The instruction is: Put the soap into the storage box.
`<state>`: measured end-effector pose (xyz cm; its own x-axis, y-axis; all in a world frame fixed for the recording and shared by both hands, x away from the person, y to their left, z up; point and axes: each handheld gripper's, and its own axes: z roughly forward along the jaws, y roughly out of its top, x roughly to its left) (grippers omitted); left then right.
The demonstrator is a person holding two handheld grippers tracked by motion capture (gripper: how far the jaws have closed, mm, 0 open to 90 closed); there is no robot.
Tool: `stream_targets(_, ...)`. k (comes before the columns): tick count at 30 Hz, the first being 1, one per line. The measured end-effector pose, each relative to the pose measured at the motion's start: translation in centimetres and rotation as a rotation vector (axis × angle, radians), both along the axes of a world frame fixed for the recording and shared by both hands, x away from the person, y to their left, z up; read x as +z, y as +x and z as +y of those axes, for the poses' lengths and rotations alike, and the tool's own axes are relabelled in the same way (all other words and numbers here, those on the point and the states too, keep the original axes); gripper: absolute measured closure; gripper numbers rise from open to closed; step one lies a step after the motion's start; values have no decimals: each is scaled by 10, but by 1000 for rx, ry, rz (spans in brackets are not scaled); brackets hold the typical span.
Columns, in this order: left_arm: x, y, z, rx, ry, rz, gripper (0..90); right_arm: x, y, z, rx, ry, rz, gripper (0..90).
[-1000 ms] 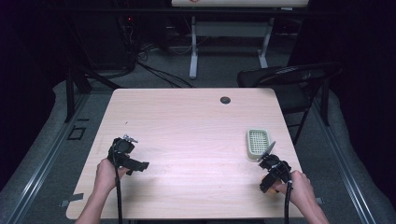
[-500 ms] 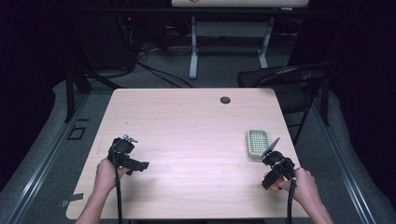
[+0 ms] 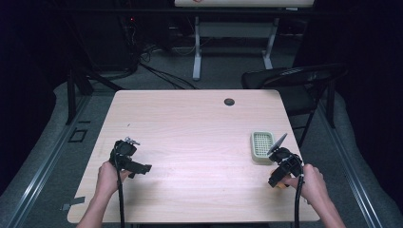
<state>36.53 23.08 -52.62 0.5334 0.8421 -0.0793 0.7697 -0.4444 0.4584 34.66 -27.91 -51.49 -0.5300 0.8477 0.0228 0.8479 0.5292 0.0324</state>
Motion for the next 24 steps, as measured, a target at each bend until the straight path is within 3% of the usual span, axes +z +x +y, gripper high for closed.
stream_targets(10, 0, 0, 0, 1, -1, -1, 0, 6, 3, 2, 11, -7, 6, 268)
stream_targets(11, 0, 0, 0, 0, 0, -1, 0, 5, 2, 2, -9, 10, -15, 268)
stream_targets(13, 0, 0, 0, 1, -1, -4, 0, 10, 5, 2, 17, -14, 3, 268)
stream_targets(18, 0, 0, -1, 0, -1, -1, 0, 10, 5, 4, -2, 8, -20, 268)
stream_targets(24, 0, 0, 0, 2, 0, -6, 0, 15, 11, 6, 23, -13, 4, 268)
